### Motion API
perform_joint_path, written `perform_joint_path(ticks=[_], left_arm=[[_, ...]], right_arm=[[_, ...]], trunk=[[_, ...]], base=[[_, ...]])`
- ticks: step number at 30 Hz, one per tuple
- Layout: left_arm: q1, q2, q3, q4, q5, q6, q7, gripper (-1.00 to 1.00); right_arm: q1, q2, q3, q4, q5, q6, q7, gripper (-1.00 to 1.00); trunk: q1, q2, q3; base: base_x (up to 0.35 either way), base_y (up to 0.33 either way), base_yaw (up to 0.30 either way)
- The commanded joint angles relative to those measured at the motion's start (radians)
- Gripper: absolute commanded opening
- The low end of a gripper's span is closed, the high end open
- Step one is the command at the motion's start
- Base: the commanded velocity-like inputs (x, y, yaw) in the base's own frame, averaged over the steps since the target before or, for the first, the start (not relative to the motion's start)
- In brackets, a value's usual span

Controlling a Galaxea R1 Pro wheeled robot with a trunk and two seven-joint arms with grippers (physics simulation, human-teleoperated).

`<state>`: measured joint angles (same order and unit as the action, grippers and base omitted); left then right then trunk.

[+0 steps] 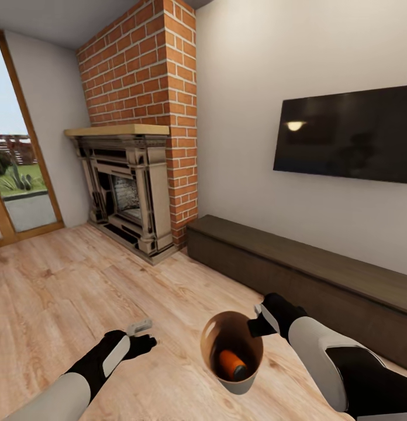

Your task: Put the three can of soda from the living room inside the tash can in the kitchen.

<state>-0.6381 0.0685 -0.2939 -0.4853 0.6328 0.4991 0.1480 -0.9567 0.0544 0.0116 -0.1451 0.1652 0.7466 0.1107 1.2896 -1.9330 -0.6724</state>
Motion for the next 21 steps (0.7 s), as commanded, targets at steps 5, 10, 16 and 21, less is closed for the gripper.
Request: perform_joint_path(ticks=[5,10,16,21], left_arm=[[0.0,0.013,0.001,0.001,0.0,0.002,-0.035,1.0],[0.0,0.013,0.0,0.001,-0.001,0.0,-0.04,1.0],[0.0,0.013,0.001,0.001,-0.001,-0.009,-0.041,1.0],[0.0,0.013,0.0,0.001,-0.001,-0.013,-0.041,1.0]], right_arm=[[0.0,0.001,-0.007,0.001,-0.012,0.0,0.005,-1.0],[0.0,0.001,-0.007,0.001,-0.012,0.0,0.004,-1.0],[0.0,0.003,-0.006,0.002,-0.013,0.001,0.004,-1.0],[0.0,0.008,-0.006,0.002,-0.013,0.001,0.004,-1.0]], trunk=[[0.0,0.0,-0.004],[0.0,0.0,-0.008],[0.0,0.0,-0.013],[0.0,0.0,-0.018]], base=[[0.0,0.0,0.244],[0.0,0.0,0.249],[0.0,0.0,0.25],[0.0,0.0,0.249]])
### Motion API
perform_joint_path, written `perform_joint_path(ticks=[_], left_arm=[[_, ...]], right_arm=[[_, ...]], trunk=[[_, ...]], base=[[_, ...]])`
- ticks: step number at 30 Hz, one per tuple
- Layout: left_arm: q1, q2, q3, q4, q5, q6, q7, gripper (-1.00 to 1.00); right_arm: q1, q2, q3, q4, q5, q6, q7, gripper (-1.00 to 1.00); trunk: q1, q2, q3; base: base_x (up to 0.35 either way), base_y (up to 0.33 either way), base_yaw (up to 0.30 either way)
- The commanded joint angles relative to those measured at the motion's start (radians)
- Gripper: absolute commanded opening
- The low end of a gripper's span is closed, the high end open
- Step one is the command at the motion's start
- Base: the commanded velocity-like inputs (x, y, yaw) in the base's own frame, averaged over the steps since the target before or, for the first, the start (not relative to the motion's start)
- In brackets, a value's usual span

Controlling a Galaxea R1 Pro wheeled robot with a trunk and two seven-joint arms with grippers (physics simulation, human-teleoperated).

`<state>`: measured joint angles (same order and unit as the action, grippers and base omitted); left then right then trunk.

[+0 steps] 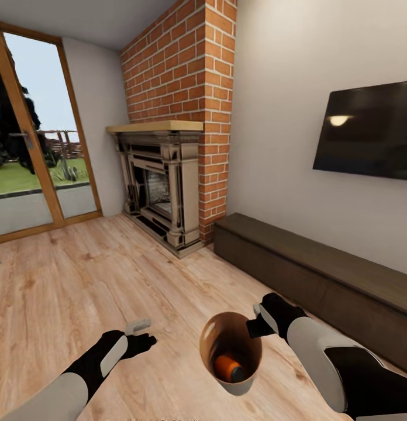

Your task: Put the three can of soda from the living room inside the tash can in the kitchen.

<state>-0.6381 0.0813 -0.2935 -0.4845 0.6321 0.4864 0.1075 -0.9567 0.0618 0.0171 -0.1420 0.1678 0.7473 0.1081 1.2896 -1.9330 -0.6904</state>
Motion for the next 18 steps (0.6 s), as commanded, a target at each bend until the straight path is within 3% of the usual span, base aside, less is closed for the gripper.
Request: perform_joint_path(ticks=[1,18], left_arm=[[0.0,0.0,0.0,0.0,0.0,0.0,0.0,1.0],[0.0,0.0,-0.001,0.0,0.0,-0.003,-0.005,1.0]], right_arm=[[-0.001,0.001,-0.012,-0.001,-0.015,0.001,0.007,-1.0],[-0.001,0.012,-0.012,0.004,-0.011,0.001,0.006,-1.0]], trunk=[[0.0,0.0,-0.001],[0.0,0.0,-0.017]], base=[[0.0,0.0,0.249],[0.001,0.0,0.249]])
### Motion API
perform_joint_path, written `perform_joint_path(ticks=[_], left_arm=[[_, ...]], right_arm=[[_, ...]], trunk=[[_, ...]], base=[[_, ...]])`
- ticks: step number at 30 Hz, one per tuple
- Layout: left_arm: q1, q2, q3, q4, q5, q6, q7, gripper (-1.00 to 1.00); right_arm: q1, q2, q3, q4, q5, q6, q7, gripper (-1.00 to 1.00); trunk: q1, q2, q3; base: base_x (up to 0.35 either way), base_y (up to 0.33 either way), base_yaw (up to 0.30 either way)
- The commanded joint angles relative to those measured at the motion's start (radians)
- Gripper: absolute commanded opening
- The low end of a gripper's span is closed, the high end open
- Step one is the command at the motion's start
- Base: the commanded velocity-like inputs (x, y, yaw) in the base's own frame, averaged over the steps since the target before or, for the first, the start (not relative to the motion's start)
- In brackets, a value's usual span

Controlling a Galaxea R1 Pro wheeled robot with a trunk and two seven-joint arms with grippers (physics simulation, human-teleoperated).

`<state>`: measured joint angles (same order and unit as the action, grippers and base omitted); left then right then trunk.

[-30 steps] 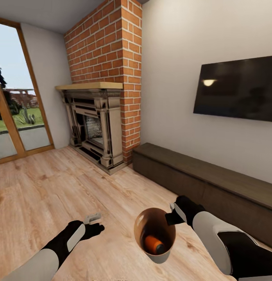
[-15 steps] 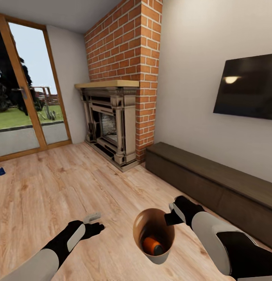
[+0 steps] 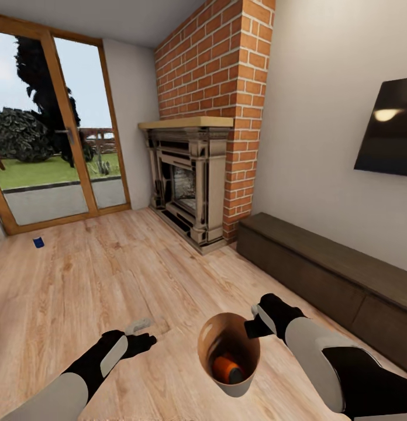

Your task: Put the three can of soda from the living room inside the tash can in the kitchen.

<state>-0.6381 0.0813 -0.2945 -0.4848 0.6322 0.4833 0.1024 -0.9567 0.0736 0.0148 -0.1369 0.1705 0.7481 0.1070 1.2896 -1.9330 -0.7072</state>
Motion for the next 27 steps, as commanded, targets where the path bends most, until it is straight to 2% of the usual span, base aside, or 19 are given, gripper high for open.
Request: perform_joint_path(ticks=[1,27], left_arm=[[0.0,0.0,0.0,0.0,0.0,0.0,-0.001,1.0],[0.0,0.0,0.0,0.0,0.0,0.0,-0.007,1.0]], right_arm=[[-0.001,0.001,-0.01,0.0,-0.013,0.0,0.007,-1.0],[-0.001,0.009,-0.01,0.006,-0.01,0.001,0.006,-1.0]], trunk=[[0.0,0.0,-0.001],[0.0,0.0,-0.025]], base=[[0.026,0.0,0.249],[0.075,0.01,0.249]])
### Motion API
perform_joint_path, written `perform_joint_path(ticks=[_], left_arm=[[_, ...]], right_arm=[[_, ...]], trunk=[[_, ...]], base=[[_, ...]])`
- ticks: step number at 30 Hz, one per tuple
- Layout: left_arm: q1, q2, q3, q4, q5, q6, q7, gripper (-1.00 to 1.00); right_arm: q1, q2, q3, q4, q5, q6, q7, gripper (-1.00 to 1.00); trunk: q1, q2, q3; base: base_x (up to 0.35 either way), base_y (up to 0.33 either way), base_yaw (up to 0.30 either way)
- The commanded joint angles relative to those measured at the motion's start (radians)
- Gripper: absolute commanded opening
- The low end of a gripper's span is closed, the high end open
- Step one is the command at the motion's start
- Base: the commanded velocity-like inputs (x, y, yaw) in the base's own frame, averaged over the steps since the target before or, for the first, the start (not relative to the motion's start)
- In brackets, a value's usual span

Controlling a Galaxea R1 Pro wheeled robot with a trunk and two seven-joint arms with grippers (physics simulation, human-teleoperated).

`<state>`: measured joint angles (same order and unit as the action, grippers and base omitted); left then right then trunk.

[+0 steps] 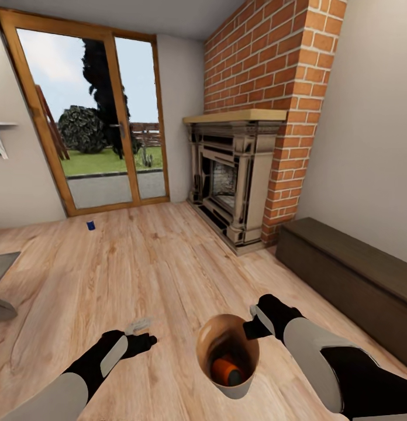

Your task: Put the three can of soda from the living room inside the tash can in the kitchen.

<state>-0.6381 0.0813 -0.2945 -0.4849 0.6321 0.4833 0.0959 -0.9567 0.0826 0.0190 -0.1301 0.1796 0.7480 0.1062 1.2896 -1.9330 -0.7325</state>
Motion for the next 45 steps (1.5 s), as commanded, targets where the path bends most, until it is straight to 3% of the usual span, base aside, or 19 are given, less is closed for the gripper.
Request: perform_joint_path(ticks=[1,19,45], left_arm=[[0.0,0.0,0.0,0.0,0.0,0.0,0.0,1.0],[0.0,-0.001,-0.004,0.0,0.0,0.0,-0.001,1.0],[0.0,-0.002,-0.006,0.0,0.0,0.0,-0.004,1.0]], right_arm=[[-0.001,0.0,-0.014,0.0,-0.019,0.001,0.007,-1.0],[0.0,0.005,-0.014,0.001,-0.018,0.0,0.006,-1.0],[0.001,0.008,-0.013,0.003,-0.019,0.001,0.007,-1.0]], trunk=[[0.0,0.0,-0.001],[0.0,0.0,-0.018],[0.0,0.0,-0.042]], base=[[0.084,0.084,0.248],[0.109,0.113,0.248],[0.333,0.051,0.248]])
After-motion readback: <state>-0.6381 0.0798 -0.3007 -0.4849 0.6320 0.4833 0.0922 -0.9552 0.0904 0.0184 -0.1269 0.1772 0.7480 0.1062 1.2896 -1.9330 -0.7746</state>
